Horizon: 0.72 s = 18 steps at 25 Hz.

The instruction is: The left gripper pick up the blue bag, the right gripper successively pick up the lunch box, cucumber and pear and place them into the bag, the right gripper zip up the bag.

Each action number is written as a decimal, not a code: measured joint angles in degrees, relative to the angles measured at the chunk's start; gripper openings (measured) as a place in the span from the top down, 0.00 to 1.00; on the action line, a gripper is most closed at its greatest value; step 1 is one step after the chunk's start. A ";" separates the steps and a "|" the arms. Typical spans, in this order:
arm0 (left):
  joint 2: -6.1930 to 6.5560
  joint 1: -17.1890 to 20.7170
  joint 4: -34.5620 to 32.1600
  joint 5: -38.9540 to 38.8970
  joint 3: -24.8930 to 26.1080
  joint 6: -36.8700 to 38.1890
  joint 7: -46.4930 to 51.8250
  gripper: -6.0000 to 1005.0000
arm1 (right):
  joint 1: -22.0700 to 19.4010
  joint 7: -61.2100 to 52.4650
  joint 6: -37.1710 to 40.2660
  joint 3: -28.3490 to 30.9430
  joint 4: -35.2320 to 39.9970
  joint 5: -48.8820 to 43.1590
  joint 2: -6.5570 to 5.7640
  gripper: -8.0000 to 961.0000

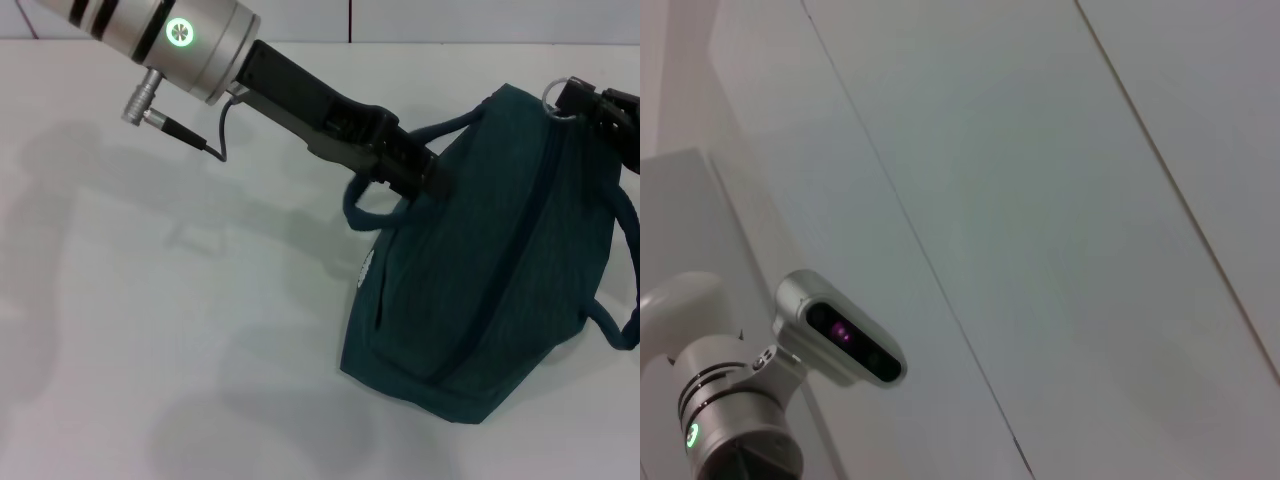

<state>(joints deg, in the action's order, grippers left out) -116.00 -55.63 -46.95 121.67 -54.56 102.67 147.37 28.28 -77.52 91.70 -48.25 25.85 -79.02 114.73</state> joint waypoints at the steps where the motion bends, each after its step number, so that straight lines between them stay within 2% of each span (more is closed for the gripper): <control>1: 0.01 -0.02 0.28 -0.01 -0.05 0.03 0.10 0.54 | -0.07 0.00 0.09 0.00 -0.01 0.00 0.02 0.95; 10: 0.04 -0.55 1.33 -2.75 -0.01 1.26 0.70 0.54 | -0.41 0.00 0.47 0.00 -0.01 0.00 0.16 0.95; 17: -0.61 -1.08 1.07 -2.38 -0.23 0.32 0.93 0.54 | -0.53 0.00 0.89 0.00 0.00 0.01 0.18 0.94; 18: -0.68 -1.06 1.05 -2.26 -0.34 0.02 0.83 0.47 | -0.59 0.00 0.91 0.00 0.00 0.01 0.19 0.94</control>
<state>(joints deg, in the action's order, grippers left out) -116.67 -56.69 -45.89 119.41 -54.90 102.69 148.20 27.69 -77.52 92.61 -48.25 25.84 -79.01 114.92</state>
